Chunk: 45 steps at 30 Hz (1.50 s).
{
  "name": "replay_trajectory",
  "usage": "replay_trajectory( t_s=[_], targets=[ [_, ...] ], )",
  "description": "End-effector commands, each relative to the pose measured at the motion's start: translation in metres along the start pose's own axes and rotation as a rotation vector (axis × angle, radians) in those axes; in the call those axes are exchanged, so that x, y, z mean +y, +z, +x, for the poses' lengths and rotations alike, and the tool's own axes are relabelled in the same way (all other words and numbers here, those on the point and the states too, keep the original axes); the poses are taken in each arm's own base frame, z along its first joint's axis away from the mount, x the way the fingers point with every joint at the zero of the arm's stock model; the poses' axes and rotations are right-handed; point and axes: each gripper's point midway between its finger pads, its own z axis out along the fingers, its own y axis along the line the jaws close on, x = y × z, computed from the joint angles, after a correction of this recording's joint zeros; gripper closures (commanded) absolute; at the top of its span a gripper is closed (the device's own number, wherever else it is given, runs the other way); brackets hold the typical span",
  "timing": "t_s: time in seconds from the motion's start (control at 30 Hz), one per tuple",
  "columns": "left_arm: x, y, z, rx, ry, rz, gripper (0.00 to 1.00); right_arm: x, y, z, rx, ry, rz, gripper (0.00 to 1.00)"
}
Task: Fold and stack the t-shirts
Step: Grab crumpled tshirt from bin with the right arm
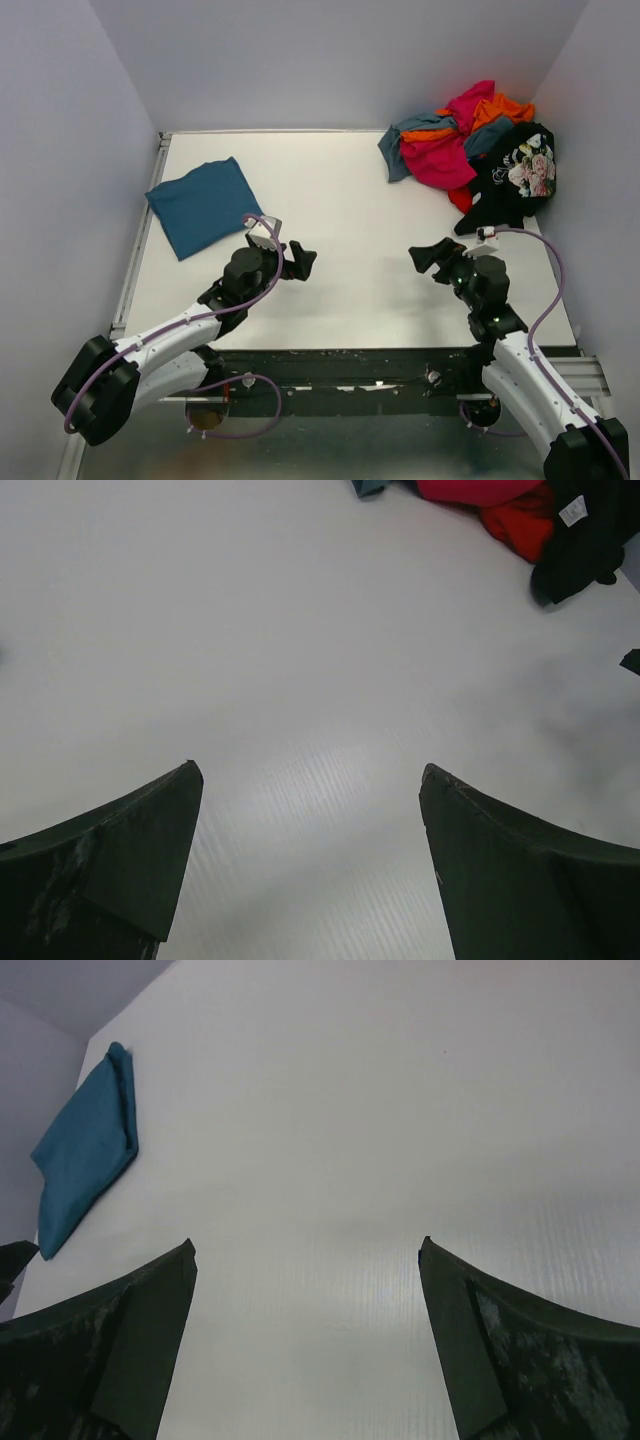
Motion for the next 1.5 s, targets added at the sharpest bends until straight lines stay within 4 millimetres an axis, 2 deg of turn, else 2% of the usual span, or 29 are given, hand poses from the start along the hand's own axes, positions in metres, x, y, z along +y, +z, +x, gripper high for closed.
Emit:
replay_trajectory(
  t_s=[0.0, 0.17, 0.3, 0.43, 0.47, 0.63, 0.77, 0.8, 0.83, 0.97, 1.13, 1.3, 1.4, 1.47],
  targets=[
    [-0.014, 0.004, -0.017, -0.038, 0.013, 0.052, 0.01, -0.001, -0.001, -0.009, -0.020, -0.006, 0.026, 0.00],
    [-0.016, 0.003, -0.016, -0.041, 0.007, 0.065, 0.01, -0.020, -0.002, -0.013, -0.045, -0.017, 0.132, 0.00],
    [-0.018, 0.004, -0.013, -0.026, -0.003, 0.076, 0.01, -0.038, -0.007, -0.031, -0.066, -0.016, 0.298, 0.04],
    [-0.025, 0.006, -0.012, -0.015, -0.011, 0.107, 0.01, -0.053, -0.010, -0.079, -0.100, -0.040, 0.555, 0.06],
    [-0.025, 0.006, -0.012, -0.011, -0.013, 0.108, 0.01, -0.047, -0.008, -0.103, -0.129, -0.043, 0.586, 0.06],
    [-0.023, 0.006, -0.010, -0.014, -0.014, 0.100, 0.01, -0.060, 0.012, -0.154, -0.133, -0.025, 0.730, 0.08],
    [-0.023, 0.008, -0.011, -0.001, -0.009, 0.097, 0.01, -0.082, 0.033, -0.186, -0.141, 0.017, 0.806, 0.10],
    [-0.023, 0.007, -0.010, 0.001, -0.007, 0.097, 0.01, -0.093, 0.034, -0.199, -0.160, 0.040, 0.842, 0.11],
    [-0.023, 0.007, -0.011, -0.003, -0.009, 0.099, 0.01, -0.105, 0.040, -0.201, -0.148, 0.056, 0.874, 0.12],
    [-0.025, 0.006, -0.012, -0.009, -0.014, 0.109, 0.01, -0.129, 0.060, -0.225, -0.161, 0.077, 0.940, 0.13],
    [-0.026, 0.006, -0.010, -0.001, -0.017, 0.111, 0.01, -0.157, 0.082, -0.238, -0.143, 0.096, 1.022, 0.13],
    [-0.027, 0.008, -0.009, 0.008, -0.018, 0.117, 0.01, -0.186, 0.098, -0.237, -0.145, 0.183, 1.064, 0.25],
    [-0.027, 0.009, -0.008, 0.018, -0.014, 0.115, 0.01, -0.199, 0.090, -0.235, -0.183, 0.248, 1.134, 0.51],
    [-0.027, 0.008, -0.010, 0.011, -0.011, 0.113, 0.01, -0.195, 0.081, -0.238, -0.205, 0.258, 1.154, 0.86]
  ],
)
